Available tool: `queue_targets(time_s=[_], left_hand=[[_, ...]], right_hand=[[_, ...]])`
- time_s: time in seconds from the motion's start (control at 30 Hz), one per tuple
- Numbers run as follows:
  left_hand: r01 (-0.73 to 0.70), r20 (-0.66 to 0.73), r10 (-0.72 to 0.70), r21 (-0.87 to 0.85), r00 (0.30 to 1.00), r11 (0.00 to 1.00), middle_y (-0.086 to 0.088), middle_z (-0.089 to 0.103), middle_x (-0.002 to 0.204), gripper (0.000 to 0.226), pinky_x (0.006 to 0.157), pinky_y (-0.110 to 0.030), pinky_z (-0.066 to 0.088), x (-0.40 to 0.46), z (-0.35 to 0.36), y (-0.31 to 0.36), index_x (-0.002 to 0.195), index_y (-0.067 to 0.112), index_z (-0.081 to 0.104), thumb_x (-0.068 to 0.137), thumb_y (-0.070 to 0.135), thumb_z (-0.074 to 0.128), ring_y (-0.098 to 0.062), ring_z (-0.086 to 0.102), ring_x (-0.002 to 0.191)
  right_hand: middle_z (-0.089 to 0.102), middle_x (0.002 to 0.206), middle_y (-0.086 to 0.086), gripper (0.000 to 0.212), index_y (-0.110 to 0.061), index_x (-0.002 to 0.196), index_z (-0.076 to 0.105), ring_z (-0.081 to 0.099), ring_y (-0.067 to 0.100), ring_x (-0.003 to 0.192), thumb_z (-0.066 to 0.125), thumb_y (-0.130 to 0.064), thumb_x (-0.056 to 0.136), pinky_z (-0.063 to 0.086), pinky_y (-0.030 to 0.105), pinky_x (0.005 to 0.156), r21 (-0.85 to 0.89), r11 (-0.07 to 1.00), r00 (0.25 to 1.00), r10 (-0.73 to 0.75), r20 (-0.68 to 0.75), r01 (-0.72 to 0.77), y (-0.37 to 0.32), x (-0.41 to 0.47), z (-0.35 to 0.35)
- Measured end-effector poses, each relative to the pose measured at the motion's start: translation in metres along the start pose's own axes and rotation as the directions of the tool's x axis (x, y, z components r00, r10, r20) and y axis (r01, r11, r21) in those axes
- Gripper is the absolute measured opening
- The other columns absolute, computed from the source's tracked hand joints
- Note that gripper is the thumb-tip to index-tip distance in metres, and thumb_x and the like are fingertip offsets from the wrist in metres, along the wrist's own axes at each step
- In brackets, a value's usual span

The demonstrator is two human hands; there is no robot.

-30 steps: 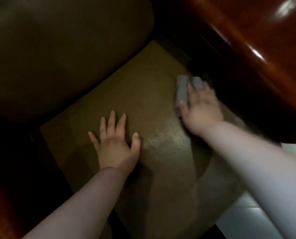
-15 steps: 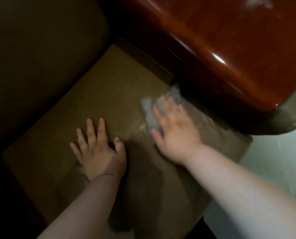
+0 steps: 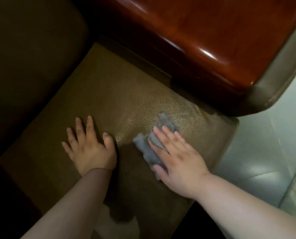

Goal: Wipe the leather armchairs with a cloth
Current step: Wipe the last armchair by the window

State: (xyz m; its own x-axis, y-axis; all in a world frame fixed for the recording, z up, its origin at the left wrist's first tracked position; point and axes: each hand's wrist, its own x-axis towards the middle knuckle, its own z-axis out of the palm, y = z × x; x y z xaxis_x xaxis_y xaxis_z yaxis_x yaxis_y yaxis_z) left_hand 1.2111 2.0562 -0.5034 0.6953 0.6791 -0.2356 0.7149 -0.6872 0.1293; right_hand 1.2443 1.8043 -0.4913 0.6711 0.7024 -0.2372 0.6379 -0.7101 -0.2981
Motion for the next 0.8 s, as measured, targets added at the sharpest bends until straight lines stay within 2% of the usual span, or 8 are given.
queue_targets(time_s=[0.07,0.2,0.3,0.43,0.5,0.57,0.7,0.8], left_hand=[[-0.006,0.012,0.005,0.014,1.000,1.000,0.006,0.005,0.177,0.076,0.131,-0.059,0.003,-0.001,-0.002,0.000,0.167,0.040,0.012,0.094,0.060,0.025,-0.029,0.001,0.163],[-0.017,-0.022,0.017,0.005,1.000,1.000,0.005,0.009,0.177,0.076,0.131,-0.059,0.003,0.001,0.009,-0.005,0.166,0.040,0.015,0.095,0.061,0.025,-0.030,0.004,0.163],[0.009,-0.092,-0.008,0.013,0.996,1.000,0.004,0.014,0.176,0.073,0.131,-0.058,0.003,0.000,0.021,-0.007,0.165,0.039,0.019,0.096,0.058,0.029,-0.031,0.008,0.163],[-0.012,-0.128,0.016,0.033,0.992,0.999,0.004,0.018,0.175,0.072,0.129,-0.058,0.004,0.002,0.024,-0.015,0.164,0.042,0.020,0.095,0.061,0.027,-0.032,0.012,0.162],[-0.024,-0.101,0.027,0.030,0.994,0.999,0.005,0.016,0.175,0.072,0.129,-0.056,0.003,0.004,0.018,-0.018,0.165,0.043,0.019,0.095,0.063,0.025,-0.031,0.010,0.163],[-0.038,-0.066,0.040,0.022,0.997,0.999,0.005,0.014,0.176,0.074,0.130,-0.056,0.004,0.005,0.009,-0.015,0.165,0.042,0.019,0.094,0.063,0.024,-0.031,0.010,0.163],[-0.070,-0.001,0.070,0.017,0.998,0.997,0.001,0.015,0.176,0.072,0.132,-0.053,0.008,-0.012,-0.004,-0.018,0.167,0.037,0.021,0.098,0.059,0.033,-0.030,0.011,0.163],[-0.110,-0.003,0.110,0.018,0.994,0.994,-0.002,0.019,0.175,0.072,0.132,-0.047,0.009,-0.057,0.000,-0.030,0.166,0.031,0.026,0.099,0.055,0.038,-0.027,0.014,0.162]], right_hand=[[0.018,0.172,0.004,0.074,-0.022,0.162,0.035,0.014,0.026,0.160,0.042,-0.060,0.099,0.021,0.049,0.128,-0.075,0.994,0.996,-0.082,0.042,0.085,0.041,-0.007,-0.013],[0.020,0.172,0.007,0.081,-0.017,0.164,0.028,0.017,0.026,0.159,0.023,-0.061,0.097,0.017,0.045,0.129,-0.045,0.940,0.941,0.336,-0.044,-0.338,0.098,0.010,-0.038],[0.013,0.173,0.009,0.076,-0.019,0.166,0.020,0.008,0.026,0.160,0.024,-0.059,0.101,0.006,0.044,0.130,0.009,0.884,0.873,0.462,-0.158,-0.467,0.049,0.011,-0.012],[0.005,0.175,0.008,0.076,-0.021,0.165,0.023,-0.003,0.026,0.161,0.033,-0.059,0.101,0.007,0.048,0.129,0.017,0.968,0.966,0.252,-0.059,-0.251,-0.026,-0.032,0.021],[0.003,0.175,0.005,0.075,-0.024,0.164,0.024,-0.003,0.024,0.161,0.033,-0.061,0.100,0.007,0.048,0.130,0.003,0.998,0.998,0.058,0.026,-0.058,-0.018,-0.042,0.015],[0.000,0.175,0.002,0.077,-0.028,0.166,0.016,-0.005,0.022,0.161,0.027,-0.066,0.100,0.003,0.045,0.130,-0.058,0.998,0.997,-0.007,0.072,0.011,0.016,-0.039,-0.001],[0.013,0.173,0.015,0.080,-0.017,0.166,0.017,0.008,0.031,0.160,0.023,-0.060,0.100,0.003,0.045,0.130,-0.041,0.929,0.930,0.365,-0.040,-0.367,0.081,-0.017,-0.033],[0.006,0.172,0.021,0.079,-0.013,0.166,0.014,0.002,0.037,0.160,0.016,-0.057,0.100,0.002,0.051,0.129,-0.011,0.861,0.861,0.507,-0.049,-0.508,0.041,-0.006,-0.026]])
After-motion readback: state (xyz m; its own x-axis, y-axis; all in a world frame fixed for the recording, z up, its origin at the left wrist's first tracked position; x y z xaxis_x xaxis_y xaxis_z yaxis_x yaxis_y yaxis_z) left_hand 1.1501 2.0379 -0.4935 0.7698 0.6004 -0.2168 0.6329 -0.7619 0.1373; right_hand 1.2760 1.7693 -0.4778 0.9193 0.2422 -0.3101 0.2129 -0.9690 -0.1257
